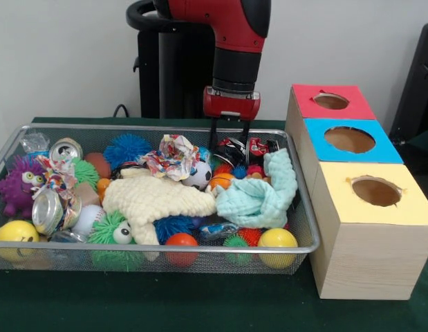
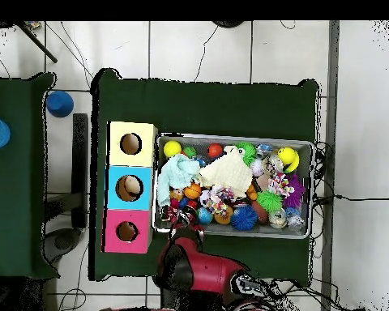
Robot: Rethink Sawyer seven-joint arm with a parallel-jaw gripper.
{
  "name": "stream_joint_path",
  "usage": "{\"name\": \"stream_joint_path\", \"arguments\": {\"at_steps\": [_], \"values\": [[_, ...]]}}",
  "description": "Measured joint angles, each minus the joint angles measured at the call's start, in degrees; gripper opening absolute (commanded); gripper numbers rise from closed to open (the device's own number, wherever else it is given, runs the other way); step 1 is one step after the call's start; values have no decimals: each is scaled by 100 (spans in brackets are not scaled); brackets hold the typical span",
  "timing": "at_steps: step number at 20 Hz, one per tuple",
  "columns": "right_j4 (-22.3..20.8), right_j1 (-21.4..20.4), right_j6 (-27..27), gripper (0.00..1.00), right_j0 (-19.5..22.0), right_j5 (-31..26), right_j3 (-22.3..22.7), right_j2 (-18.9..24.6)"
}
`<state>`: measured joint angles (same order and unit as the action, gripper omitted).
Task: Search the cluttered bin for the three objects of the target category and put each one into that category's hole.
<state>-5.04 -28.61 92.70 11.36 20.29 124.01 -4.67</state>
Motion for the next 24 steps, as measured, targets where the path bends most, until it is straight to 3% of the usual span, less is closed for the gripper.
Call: {"name": "stream_joint_path", "arguments": {"at_steps": [16,24], "values": [[161,-302,0,100,-100,-1337,-456,-1],[239,-476,0,100,-118,-1691,-658,-2]]}}
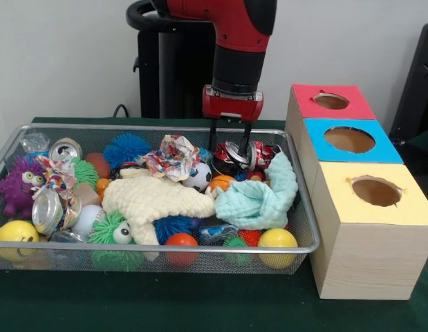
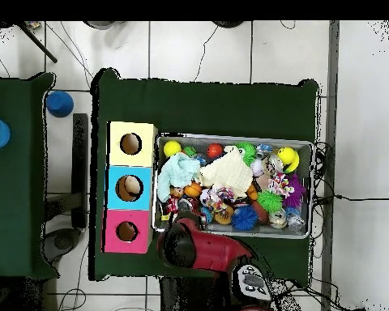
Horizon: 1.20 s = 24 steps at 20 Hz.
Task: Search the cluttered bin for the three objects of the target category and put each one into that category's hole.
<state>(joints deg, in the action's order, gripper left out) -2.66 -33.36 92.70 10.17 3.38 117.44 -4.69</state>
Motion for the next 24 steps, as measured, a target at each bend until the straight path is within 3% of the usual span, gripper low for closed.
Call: {"name": "stream_joint_path", "arguments": {"at_steps": [24], "values": [[365,-132,0,100,-231,-171,-732,1]]}}
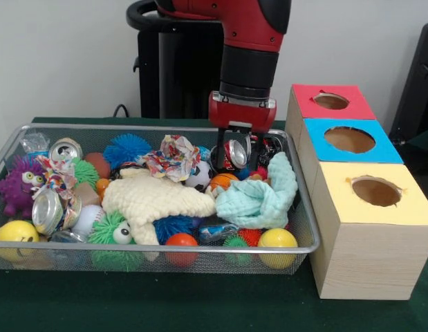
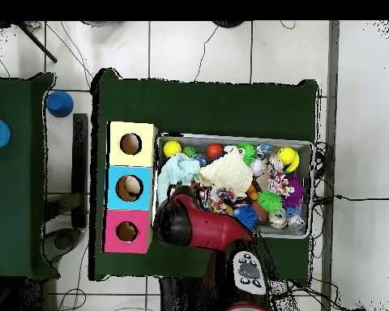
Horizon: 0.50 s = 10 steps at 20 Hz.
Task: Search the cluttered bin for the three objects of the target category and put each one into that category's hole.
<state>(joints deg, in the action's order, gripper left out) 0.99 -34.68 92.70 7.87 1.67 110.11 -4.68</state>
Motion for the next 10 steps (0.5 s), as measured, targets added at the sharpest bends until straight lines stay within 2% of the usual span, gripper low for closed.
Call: {"name": "stream_joint_path", "arguments": {"at_steps": [10], "values": [[258,47,0,100,-202,0,-292,2]]}}
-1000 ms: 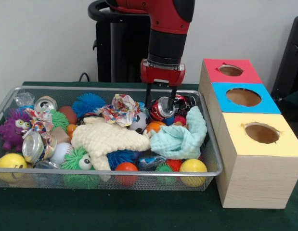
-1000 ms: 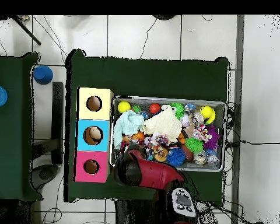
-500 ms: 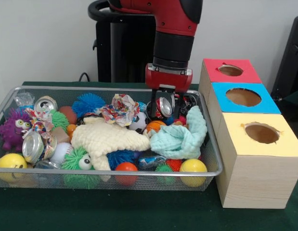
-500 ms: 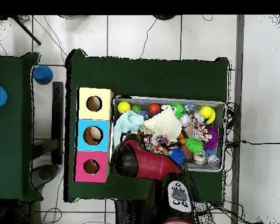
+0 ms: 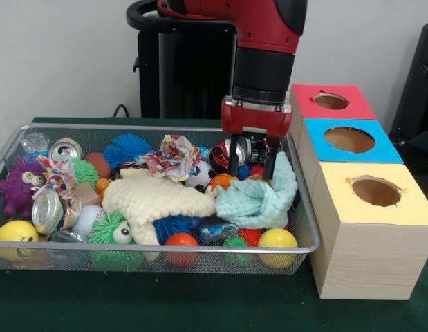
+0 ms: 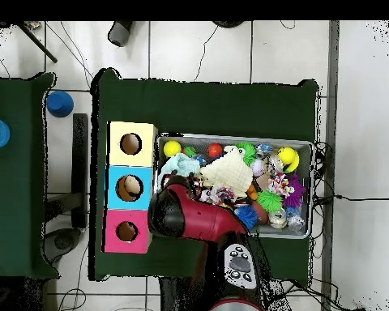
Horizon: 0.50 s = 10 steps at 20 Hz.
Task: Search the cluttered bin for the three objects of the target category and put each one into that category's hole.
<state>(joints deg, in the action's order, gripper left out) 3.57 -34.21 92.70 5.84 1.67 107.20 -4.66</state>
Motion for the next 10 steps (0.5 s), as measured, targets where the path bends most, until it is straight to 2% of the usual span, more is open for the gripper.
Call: {"name": "stream_joint_path", "arguments": {"at_steps": [10], "values": [[78,453,0,100,12,0,-2,0]]}}
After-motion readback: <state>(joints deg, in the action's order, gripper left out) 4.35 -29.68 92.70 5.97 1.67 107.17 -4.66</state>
